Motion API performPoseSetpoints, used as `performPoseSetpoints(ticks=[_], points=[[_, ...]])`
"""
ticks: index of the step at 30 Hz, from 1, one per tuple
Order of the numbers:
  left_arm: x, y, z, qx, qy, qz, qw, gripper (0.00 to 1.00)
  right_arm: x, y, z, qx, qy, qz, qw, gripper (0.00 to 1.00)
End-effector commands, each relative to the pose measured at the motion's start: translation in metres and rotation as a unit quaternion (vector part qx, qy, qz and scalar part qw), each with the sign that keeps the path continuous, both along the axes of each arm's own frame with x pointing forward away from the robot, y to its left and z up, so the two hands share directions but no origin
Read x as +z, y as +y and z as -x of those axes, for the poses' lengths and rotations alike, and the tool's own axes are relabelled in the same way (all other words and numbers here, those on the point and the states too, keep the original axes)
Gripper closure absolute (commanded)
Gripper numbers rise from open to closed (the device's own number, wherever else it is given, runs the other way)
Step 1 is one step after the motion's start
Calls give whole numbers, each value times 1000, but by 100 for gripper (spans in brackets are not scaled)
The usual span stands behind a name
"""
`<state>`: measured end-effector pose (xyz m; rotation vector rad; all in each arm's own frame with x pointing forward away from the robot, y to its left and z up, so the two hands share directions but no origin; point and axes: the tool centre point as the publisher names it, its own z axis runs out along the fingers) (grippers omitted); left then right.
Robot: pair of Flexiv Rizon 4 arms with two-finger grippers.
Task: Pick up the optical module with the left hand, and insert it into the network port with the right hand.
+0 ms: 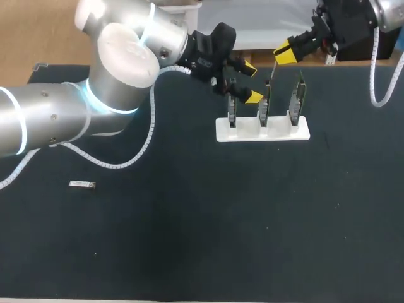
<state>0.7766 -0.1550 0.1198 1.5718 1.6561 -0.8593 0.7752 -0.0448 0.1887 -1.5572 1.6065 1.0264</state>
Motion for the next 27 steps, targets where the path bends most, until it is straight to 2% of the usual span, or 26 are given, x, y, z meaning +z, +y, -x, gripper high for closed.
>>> performPoseSetpoints(ticks=[1, 20, 27], points=[[0, 1, -1, -1, 1, -4, 1000, 0, 0, 0, -1, 1, 0, -1, 1000, 100], [-4, -1, 0, -10, 5, -10, 1000, 0, -1, -1, -2, 0, 0, 1, 1000, 100], [-4, -1, 0, -10, 5, -10, 1000, 0, 1, 4, -1, 12, -11, 10, 1000, 100]])
